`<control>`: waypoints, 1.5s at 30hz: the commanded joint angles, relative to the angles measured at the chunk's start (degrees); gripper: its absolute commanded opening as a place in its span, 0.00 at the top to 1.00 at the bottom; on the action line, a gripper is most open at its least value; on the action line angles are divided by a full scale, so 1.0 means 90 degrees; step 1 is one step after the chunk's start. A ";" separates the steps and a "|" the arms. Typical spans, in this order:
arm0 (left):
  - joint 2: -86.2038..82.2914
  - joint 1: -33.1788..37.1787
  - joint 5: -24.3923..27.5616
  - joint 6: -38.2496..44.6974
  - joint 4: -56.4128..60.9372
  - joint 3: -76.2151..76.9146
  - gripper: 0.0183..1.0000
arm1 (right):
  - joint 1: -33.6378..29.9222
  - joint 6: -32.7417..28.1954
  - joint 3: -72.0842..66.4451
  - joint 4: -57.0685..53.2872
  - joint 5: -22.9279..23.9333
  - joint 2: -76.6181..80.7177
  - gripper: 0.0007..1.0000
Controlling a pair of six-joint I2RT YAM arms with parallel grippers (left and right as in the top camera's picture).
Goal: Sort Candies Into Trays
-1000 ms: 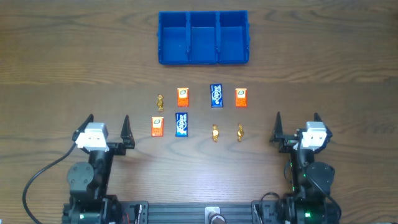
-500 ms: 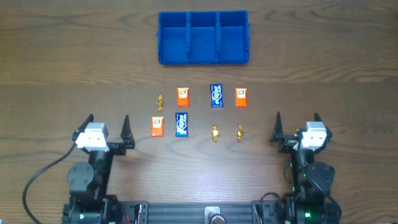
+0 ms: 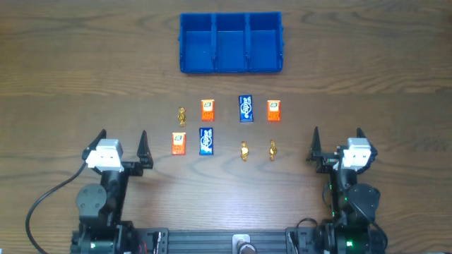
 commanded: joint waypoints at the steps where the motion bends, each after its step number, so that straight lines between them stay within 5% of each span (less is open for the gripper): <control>1: -0.0039 0.0019 0.0100 -0.0034 -0.0260 -0.0027 0.00 | -0.0027 -0.0075 -0.0017 -0.0034 -0.0058 -0.0051 0.00; 8: 0.0743 0.0015 0.0192 -0.0355 -0.1605 0.1564 0.00 | -0.0027 -0.0078 -0.0017 -0.0034 -0.0058 -0.0051 0.00; 19: 0.4670 -0.0304 0.1001 -0.0971 -0.3735 0.4881 0.00 | -0.0027 -0.0078 -0.0017 -0.0034 -0.0058 -0.0051 0.00; 30: 0.8264 -0.1914 0.0248 -0.1819 -0.3852 0.5384 0.00 | -0.0027 -0.0075 -0.0017 -0.0034 -0.0058 -0.0049 0.00; 45: 0.9957 -0.2280 -0.0255 -0.2200 -0.3565 0.5384 0.00 | -0.0027 -0.0078 -0.0017 -0.0034 -0.0058 -0.0049 0.00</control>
